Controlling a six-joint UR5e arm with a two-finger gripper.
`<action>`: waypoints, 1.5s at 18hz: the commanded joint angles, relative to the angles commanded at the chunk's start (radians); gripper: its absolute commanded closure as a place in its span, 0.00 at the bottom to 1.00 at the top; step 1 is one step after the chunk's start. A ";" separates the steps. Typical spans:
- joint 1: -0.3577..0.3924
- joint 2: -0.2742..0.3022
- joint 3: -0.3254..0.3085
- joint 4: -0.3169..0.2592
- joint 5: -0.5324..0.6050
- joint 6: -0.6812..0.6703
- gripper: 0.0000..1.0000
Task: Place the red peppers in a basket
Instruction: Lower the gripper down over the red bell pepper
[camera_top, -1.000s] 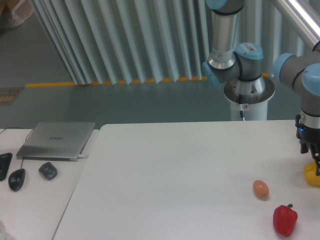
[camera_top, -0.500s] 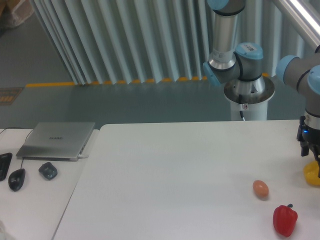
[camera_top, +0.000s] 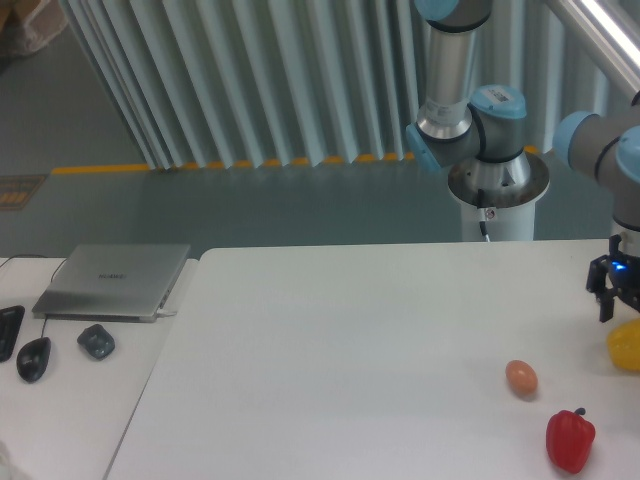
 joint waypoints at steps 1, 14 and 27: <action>-0.005 -0.002 0.006 0.000 0.000 -0.035 0.00; -0.156 -0.132 0.089 0.064 0.026 -0.454 0.00; -0.160 -0.224 0.141 0.165 0.038 -0.456 0.00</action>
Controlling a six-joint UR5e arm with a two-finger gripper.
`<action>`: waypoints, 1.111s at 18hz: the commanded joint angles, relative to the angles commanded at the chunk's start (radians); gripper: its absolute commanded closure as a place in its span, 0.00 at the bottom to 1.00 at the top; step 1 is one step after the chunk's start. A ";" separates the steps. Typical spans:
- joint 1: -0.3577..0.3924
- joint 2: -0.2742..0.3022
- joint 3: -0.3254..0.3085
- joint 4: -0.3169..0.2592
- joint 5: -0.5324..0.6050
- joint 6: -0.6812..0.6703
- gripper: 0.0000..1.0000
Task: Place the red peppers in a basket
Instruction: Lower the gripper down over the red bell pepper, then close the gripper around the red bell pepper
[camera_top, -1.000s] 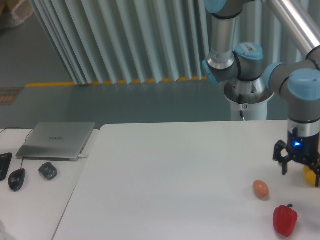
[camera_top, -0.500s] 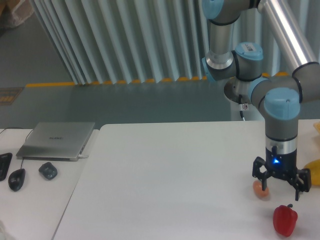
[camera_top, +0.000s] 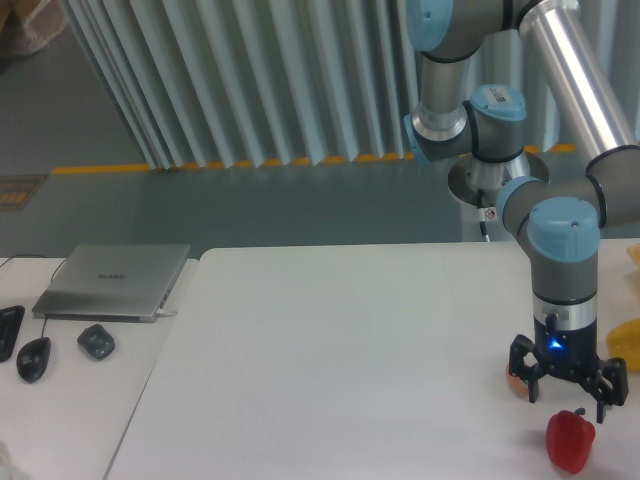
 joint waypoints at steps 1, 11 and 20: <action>0.002 -0.003 0.003 0.002 0.000 0.002 0.00; 0.015 -0.035 0.015 0.000 0.002 0.005 0.00; 0.015 -0.054 0.002 0.000 0.002 0.002 0.00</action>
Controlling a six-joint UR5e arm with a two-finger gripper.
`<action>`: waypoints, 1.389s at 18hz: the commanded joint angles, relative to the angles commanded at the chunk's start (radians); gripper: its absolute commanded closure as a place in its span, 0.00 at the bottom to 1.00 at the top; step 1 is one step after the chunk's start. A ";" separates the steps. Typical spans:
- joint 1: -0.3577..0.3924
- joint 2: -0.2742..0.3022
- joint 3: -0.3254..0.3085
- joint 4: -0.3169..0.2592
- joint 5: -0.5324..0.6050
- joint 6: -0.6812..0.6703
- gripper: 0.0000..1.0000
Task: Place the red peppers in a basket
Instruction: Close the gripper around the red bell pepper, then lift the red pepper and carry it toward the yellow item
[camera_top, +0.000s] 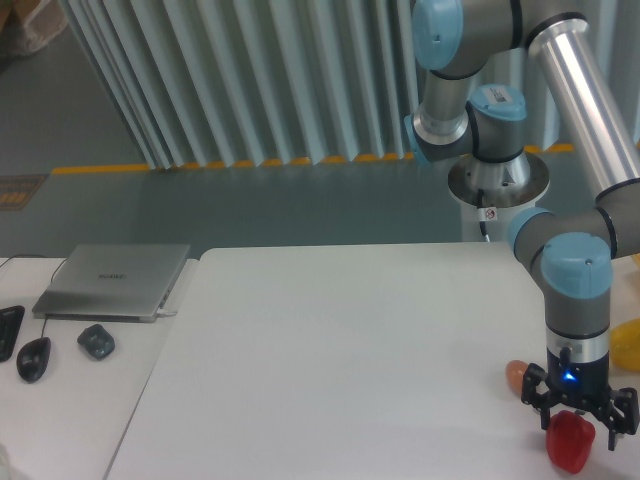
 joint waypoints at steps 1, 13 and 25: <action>0.000 0.000 -0.002 -0.002 0.000 0.000 0.00; 0.009 0.028 0.002 -0.012 -0.005 -0.005 0.75; 0.057 0.169 0.008 -0.235 0.002 0.163 0.69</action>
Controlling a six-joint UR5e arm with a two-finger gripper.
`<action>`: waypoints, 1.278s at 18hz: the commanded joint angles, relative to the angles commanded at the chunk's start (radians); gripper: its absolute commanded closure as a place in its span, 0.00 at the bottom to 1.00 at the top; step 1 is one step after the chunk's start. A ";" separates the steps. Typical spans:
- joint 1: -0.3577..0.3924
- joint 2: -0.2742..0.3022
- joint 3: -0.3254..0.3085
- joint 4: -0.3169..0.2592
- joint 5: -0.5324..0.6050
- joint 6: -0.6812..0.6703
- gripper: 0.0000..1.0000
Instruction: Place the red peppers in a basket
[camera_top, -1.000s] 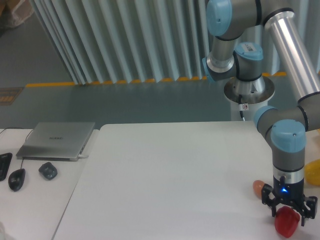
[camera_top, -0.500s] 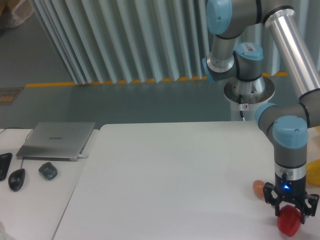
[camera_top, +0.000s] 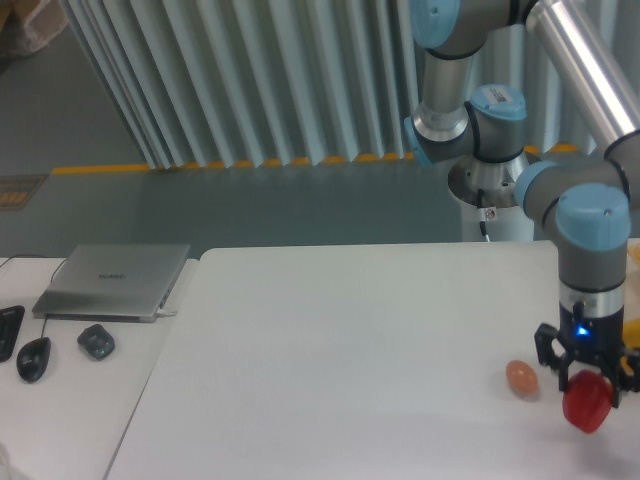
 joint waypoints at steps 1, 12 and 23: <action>0.006 0.006 -0.002 -0.005 0.002 0.006 0.69; 0.106 0.080 -0.009 -0.161 0.005 0.394 0.69; 0.251 0.126 -0.041 -0.210 0.006 0.823 0.69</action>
